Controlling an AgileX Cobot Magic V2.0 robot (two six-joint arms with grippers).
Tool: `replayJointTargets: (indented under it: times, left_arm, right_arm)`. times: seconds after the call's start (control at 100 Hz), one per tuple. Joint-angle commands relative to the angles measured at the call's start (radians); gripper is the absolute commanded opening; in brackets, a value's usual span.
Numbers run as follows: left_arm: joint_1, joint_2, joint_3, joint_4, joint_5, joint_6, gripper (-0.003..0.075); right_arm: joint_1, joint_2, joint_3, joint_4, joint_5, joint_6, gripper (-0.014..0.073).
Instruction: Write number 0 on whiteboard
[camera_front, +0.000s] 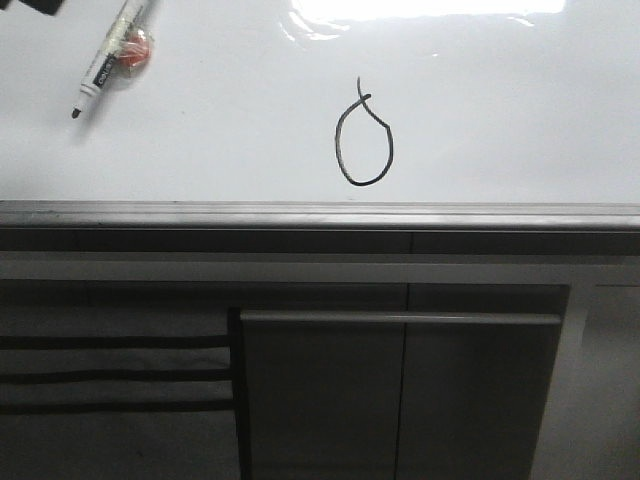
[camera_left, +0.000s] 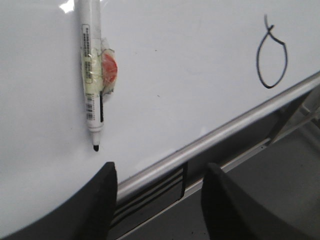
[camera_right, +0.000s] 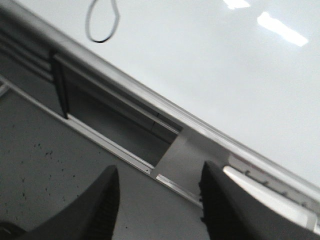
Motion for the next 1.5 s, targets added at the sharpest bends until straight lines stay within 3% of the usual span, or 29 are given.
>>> replayJointTargets:
  times: [0.0,0.14,0.32,0.41,0.6,0.77,1.32,1.49]
  left_arm:
    - [0.002,-0.13,0.026,-0.006,-0.008,-0.013,0.0356]
    - [0.002,-0.323,0.211,-0.006,-0.094,-0.081,0.0355]
    - [0.002,-0.55,0.421,-0.008,-0.241,-0.122,0.0353]
    - [0.002,-0.624,0.477,-0.035,-0.312,-0.122,0.0288]
    - [0.002,-0.684,0.535,-0.044,-0.409,-0.122,-0.0023]
    - [0.002,-0.682,0.555,-0.098,-0.475,-0.122,-0.002]
    - [0.002,-0.719,0.562,-0.148,-0.47,-0.122,-0.002]
    - [0.117,-0.919,0.632,-0.086,-0.477,-0.122,-0.002]
  right_arm:
    - [-0.007,-0.048,-0.019,-0.115,-0.017,0.23,0.033]
    - [-0.007,-0.164,0.082,-0.201,-0.051,0.45,0.0284]
    - [-0.007,-0.336,0.243,-0.226,-0.17,0.497,0.006]
    - [-0.007,-0.418,0.299,-0.226,-0.235,0.501,-0.0076]
    - [-0.007,-0.503,0.398,-0.216,-0.376,0.504,-0.0071]
    - [-0.007,-0.503,0.503,-0.125,-0.553,0.542,-0.0071]
    - [-0.007,-0.503,0.58,-0.125,-0.527,0.542,-0.0071]
    - [-0.007,-0.503,0.58,-0.125,-0.527,0.542,-0.0071]
